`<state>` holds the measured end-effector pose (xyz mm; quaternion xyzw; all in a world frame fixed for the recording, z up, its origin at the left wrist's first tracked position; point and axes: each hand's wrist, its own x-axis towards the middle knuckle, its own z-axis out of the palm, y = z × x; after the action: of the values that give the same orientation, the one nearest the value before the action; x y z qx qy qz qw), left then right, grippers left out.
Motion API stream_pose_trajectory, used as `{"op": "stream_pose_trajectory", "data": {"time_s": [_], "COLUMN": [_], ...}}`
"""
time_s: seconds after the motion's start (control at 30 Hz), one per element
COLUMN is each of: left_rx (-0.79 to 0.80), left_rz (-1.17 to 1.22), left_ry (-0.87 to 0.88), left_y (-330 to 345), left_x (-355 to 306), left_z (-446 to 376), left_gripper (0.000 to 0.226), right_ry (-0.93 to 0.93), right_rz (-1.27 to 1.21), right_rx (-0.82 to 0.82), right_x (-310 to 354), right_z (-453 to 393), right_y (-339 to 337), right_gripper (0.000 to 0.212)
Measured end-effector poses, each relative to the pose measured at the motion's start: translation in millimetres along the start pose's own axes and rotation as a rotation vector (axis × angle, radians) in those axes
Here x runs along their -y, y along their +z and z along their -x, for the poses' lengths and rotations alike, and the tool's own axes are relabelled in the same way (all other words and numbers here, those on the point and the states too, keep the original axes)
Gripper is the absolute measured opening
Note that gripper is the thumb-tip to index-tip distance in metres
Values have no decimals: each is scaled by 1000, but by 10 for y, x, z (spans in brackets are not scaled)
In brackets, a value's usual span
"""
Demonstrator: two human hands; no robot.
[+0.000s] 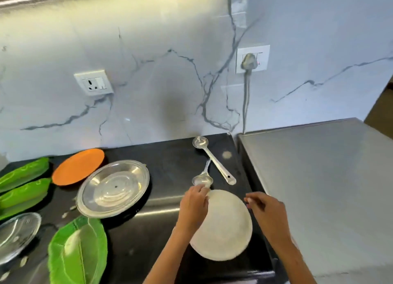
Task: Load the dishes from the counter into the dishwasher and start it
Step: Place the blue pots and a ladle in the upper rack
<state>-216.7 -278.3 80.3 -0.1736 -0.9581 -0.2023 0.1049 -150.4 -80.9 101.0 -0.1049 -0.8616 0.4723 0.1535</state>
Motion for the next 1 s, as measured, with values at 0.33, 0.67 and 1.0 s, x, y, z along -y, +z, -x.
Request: {"op": "stream_pose_trajectory", "data": {"time_s": [0.33, 0.67, 1.0], "left_rx": [115, -55, -107], "left_rz": [15, 90, 232], "left_ry": [153, 172, 341], "left_y": [226, -652, -1240], "left_x": [614, 812, -503], "left_z": [-486, 55, 704], "left_gripper": [19, 25, 17], "right_ry": [124, 102, 80], "right_rz": [61, 64, -6], "right_rx": [3, 49, -75], "right_x": [-23, -169, -266], "right_z": [-171, 127, 814], "right_y": [331, 202, -724], "right_gripper": [12, 14, 13]}}
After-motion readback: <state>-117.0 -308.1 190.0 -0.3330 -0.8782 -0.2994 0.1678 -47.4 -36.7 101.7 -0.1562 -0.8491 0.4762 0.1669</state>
